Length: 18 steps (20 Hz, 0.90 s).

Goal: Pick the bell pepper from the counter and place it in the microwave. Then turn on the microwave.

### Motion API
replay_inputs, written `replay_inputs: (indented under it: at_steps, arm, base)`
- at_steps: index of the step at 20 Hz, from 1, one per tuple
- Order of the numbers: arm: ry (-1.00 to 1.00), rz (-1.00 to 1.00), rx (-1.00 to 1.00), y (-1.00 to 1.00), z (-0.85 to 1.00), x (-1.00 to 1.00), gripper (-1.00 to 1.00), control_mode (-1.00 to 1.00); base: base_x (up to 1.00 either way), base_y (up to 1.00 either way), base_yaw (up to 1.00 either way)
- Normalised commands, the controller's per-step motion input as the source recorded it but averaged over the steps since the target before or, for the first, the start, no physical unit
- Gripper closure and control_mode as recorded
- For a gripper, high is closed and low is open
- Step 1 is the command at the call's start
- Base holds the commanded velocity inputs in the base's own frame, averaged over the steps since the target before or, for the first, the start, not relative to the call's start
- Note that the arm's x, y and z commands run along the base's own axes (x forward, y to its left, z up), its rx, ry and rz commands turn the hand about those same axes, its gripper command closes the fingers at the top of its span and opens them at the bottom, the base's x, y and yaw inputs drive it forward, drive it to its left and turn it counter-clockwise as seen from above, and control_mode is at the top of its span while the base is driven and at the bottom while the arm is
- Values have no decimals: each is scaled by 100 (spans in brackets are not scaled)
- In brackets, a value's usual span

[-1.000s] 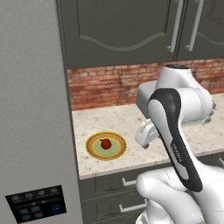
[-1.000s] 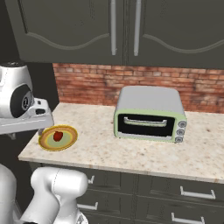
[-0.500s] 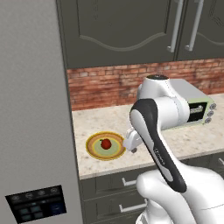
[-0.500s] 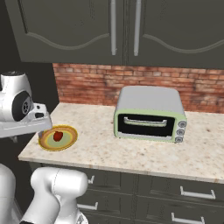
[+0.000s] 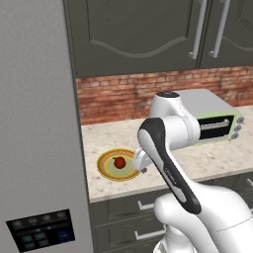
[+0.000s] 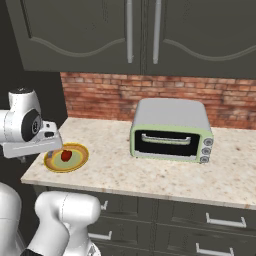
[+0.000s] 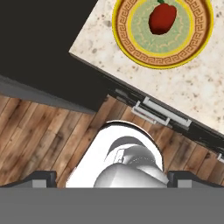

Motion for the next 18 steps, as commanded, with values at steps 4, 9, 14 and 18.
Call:
replay_inputs:
  at_steps: [4,9,14,18]
  arm:
    - [0,0,-1,14,-22,34,-100,-100]
    - [0,0,0,7,-17,33,-100,-100]
    - [0,0,0,0,-17,30,-100,-100]
    - [0,0,0,0,-12,24,-100,-100]
  base:
    - [0,0,0]
    - [0,0,0]
    - [0,0,0]
    - [0,0,0]
